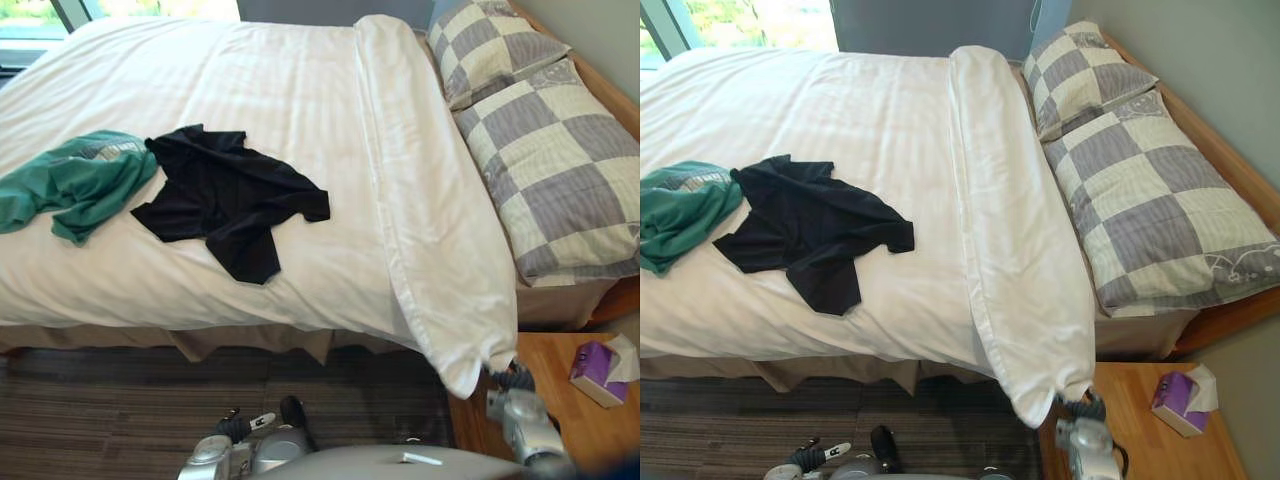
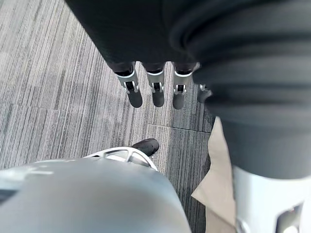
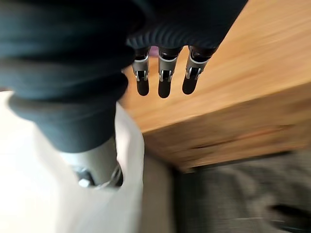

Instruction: Tidy the bed and pick cloth on bed and put in laundry

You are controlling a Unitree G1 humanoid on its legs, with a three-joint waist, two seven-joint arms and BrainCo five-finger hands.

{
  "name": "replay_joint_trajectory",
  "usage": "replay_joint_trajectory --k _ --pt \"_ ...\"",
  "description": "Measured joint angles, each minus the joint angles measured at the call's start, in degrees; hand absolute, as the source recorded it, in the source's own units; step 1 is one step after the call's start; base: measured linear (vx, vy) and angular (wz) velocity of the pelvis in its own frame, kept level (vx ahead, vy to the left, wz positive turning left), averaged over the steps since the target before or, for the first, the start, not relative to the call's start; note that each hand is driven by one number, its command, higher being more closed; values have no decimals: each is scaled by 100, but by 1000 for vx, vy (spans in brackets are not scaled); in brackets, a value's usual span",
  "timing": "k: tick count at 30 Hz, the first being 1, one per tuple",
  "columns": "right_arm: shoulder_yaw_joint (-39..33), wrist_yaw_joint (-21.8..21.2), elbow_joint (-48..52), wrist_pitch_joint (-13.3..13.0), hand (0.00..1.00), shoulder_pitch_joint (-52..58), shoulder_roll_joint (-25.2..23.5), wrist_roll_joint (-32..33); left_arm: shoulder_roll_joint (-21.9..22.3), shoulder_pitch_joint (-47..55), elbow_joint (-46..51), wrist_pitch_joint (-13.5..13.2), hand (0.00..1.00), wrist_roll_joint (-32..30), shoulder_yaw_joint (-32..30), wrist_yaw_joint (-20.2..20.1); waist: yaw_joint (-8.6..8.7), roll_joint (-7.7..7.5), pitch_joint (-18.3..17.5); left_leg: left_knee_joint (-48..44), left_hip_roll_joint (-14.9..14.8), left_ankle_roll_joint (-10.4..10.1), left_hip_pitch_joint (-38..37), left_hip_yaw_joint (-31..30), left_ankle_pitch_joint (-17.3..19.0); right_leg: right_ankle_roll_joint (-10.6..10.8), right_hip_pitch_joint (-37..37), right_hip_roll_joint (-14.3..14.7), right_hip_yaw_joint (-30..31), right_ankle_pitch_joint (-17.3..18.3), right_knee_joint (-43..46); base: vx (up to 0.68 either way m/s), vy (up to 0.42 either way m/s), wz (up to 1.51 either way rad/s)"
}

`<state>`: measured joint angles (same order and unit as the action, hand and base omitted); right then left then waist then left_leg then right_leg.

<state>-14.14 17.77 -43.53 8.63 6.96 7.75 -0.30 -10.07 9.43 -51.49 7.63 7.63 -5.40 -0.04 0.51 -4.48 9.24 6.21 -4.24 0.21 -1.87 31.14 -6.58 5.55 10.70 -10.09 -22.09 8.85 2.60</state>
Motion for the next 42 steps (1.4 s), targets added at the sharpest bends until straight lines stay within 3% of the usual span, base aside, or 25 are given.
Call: replay_joint_trajectory --k 8,9,12,13,15,18,20,24,26,28,30,31,32,33,34,35,36,37,39,42 --pt "-379 322 -51 -359 0 536 -443 74 186 152 -52 -198 0 13 -499 -163 -27 -60 -48 2 143 17 -291 262 270 46 193 -210 20 -59 -8 91 47 -15" --pt "-365 420 154 -659 0 543 -533 130 242 173 -40 -212 0 12 -642 -195 -56 -70 -61 2 190 13 -316 350 349 72 208 -281 16 -70 -8 50 34 -16" --pt "-220 605 1036 -976 0 602 -566 362 248 220 12 -219 0 13 -643 -206 -70 -89 -103 1 265 26 -335 488 440 129 221 -391 -3 -73 13 89 51 -12" --pt "-96 717 1668 -1117 100 614 -558 363 284 297 114 -225 0 14 -649 -206 -47 -94 -132 3 256 25 -359 579 484 197 188 -405 -16 -156 34 64 40 -23" --pt "14 828 2508 -1299 100 604 -558 374 353 415 251 -238 0 23 -652 -200 -85 -26 -210 2 171 -14 -405 636 535 143 169 -363 -81 -381 41 61 27 -22" --pt "151 705 3528 -1605 100 507 -567 821 358 537 316 -287 0 53 -652 -187 -89 -40 -379 -3 138 12 -428 590 528 112 166 -303 -227 -536 95 80 -21 4" --pt "229 133 4037 -1897 100 346 -710 1768 357 627 408 -286 0 136 -652 -126 -95 -47 -432 -13 121 52 -519 554 499 72 156 -319 -255 -567 262 116 -41 8" --pt "410 -763 4286 -2194 100 106 -925 3276 357 681 491 -279 0 201 -652 -72 -121 -52 -477 -41 122 79 -516 440 480 57 169 -326 -308 -577 297 77 -72 12" --pt "451 -1139 4316 -2328 100 -57 -948 3956 414 678 490 -275 0 250 -651 5 -134 30 -439 -38 121 86 -511 414 472 51 160 -320 -351 -569 346 -3 -71 10" --pt "478 -1391 4407 -2474 100 -417 -921 4637 491 616 487 -273 0 265 -583 38 -150 224 -336 -11 157 20 -333 334 516 34 -2 -361 -371 -457 468 -82 -65 6" --pt "447 -1367 4408 -2677 100 -1022 -841 4968 439 461 446 -264 0 391 -419 43 -147 268 -259 -10 290 -1 96 344 467 -40 -483 -536 -368 -72 686 -125 -47 5" --pt "355 -1282 4408 -2809 100 -1617 -637 5080 412 228 399 -271 0 535 -290 45 -156 311 -89 -11 348 16 432 394 414 29 -847 -626 -363 162 771 -164 -58 8" --pt "274 -1230 4407 -2875 100 -1925 -488 5095 438 70 336 -277 0 579 -206 52 -150 428 52 -12 314 21 545 392 393 63 -998 -606 -367 177 836 -212 -43 27" --pt "103 -1119 4413 -3028 100 -2552 -189 5233 480 -207 293 -285 0 755 9 56 -143 683 338 -13 268 -3 912 441 388 57 -1409 -599 -372 182 979 -192 -19 39" --pt "-90 -979 4414 -3144 100 -3043 42 5354 539 -436 292 -289 0 845 170 55 -145 830 558 -28 253 -177 1231 507 471 23 -1823 -645 -364 195 1172 -154 2 39" --pt "-174 -914 4414 -3177 100 -3219 112 5429 584 -519 293 -292 0 914 224 60 -161 817 647 -43 253 -243 1359 644 513 8 -2008 -728 -352 200 1231 -111 15 18" --pt "-274 -741 4419 -3195 100 -3472 231 5526 669 -634 302 -332 0 1011 262 62 -186 888 789 -45 176 -191 1505 754 138 -37 -2357 -786 -301 283 1566 -116 -3 2" --pt "-304 -610 4431 -3225 100 -3623 267 5525 674 -772 304 -351 0 1065 302 63 -169 875 1025 -47 165 165 1585 777 -161 -67 -2626 -842 -201 470 2066 -111 -9 0" --pt "-315 -368 4468 -3250 100 -3643 287 5525 621 -944 309 -372 0 1201 319 135 -151 749 1161 -51 204 182 1920 770 -245 -187 -3197 -971 -83 592 2485 -63 -13 9" --pt "-298 -220 4442 -3286 100 -3751 425 5638 659 -1424 325 -439 0 1429 325 262 -154 776 1519 -479 73 339 2607 760 -293 -231 -3903 -1004 125 623 2847 -22 -76 6"
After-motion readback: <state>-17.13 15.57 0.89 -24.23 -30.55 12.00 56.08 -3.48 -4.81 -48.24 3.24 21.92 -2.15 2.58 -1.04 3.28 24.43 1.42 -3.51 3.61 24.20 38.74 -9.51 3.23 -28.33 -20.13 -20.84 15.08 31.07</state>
